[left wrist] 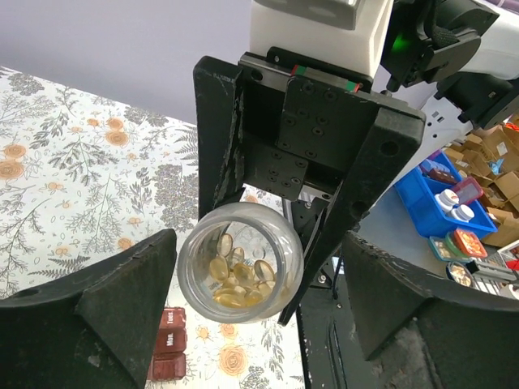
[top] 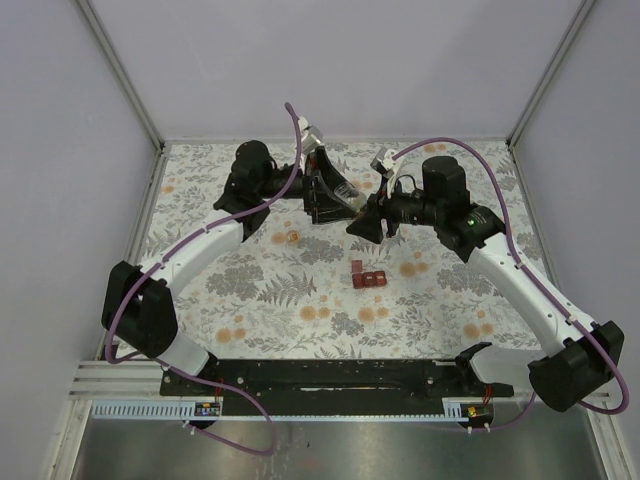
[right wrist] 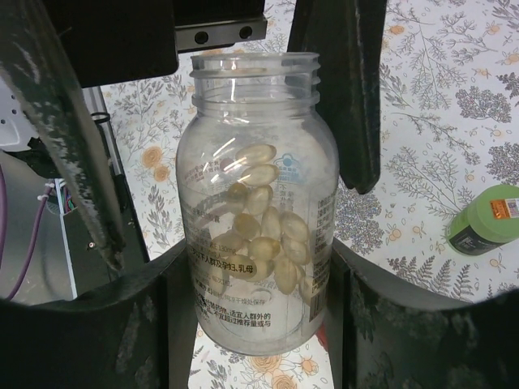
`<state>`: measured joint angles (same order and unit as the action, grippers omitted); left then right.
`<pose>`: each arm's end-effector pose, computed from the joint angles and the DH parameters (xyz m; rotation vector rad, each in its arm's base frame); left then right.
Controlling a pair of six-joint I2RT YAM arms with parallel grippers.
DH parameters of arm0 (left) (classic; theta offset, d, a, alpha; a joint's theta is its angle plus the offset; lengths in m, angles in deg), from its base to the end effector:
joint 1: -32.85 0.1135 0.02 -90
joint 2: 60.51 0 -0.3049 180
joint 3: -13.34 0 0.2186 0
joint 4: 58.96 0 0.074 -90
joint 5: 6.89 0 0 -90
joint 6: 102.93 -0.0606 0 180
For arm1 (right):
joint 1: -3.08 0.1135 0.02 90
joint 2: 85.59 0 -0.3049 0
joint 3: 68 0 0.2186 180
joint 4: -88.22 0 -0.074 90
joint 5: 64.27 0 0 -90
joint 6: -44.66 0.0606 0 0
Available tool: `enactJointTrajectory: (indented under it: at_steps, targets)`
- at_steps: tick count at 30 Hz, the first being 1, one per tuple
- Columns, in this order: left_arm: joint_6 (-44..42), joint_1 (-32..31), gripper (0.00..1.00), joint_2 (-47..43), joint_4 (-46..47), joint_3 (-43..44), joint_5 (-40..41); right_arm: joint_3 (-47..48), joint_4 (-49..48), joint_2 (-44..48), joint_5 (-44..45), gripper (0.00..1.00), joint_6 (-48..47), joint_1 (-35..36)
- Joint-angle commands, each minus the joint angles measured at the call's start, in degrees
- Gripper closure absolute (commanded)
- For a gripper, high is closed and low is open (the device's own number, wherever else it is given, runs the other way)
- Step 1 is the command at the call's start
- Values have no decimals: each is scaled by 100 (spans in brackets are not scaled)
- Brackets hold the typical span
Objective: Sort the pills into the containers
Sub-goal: Adjust the pill bottle.
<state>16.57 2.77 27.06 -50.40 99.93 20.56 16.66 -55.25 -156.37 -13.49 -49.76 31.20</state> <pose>0.2557 -0.2103 0.4278 1.0008 1.4274 -1.5677 0.1967 0.1485 0.4073 -0.9830 1.7288 0.9394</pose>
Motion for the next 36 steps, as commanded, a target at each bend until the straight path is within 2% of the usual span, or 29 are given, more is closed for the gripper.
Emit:
enactJointTrajectory:
  at_steps: [1, 4, 8, 10, 12, 18, 19, 20, 24, 28, 30, 33, 35, 36]
  targets:
    - [-216, -24, 19, -65, 21, 63, -74, 44, -285, 179, -138, 100, 21, -34]
    - [-199, -50, 27, -47, 21, 63, -100, 53, -285, 161, -121, 100, 3, -35]
    - [-76, -59, 46, -3, 134, 106, -188, 27, -285, 161, -94, 100, -14, -26]
    - [12, -50, 53, -3, 214, 115, -223, -8, -285, 170, -59, 100, -32, -35]
    - [47, -59, 64, -3, 240, 133, -232, -44, -276, 170, -33, 100, -58, -35]
    - [13, -50, 84, -55, 232, 150, -311, -149, -232, 223, 72, 100, -120, -43]
    - [-49, -50, 90, -82, 162, 168, -294, -167, -223, 232, 99, 100, -129, -52]
    - [-119, -41, 100, -108, 66, 177, -267, -184, -223, 249, 142, 99, -129, -52]
    - [64, -24, 100, -196, 370, 11, -232, -246, -311, 319, 266, 84, -50, -87]
    - [241, -24, 100, -232, 583, -113, -214, -193, -346, 302, 301, 76, 12, -96]
    - [276, -24, 100, -258, 635, -148, -171, -158, -337, 302, 301, 66, 29, -96]
    - [521, -24, 100, -293, 1003, -288, -65, -132, -346, 311, 292, 61, 47, -96]
    - [759, -24, 100, -302, 1311, -377, -56, -123, -355, 328, 310, 51, 38, -96]
    - [794, -24, 100, -302, 1347, -394, -47, -123, -346, 346, 310, 50, 47, -87]
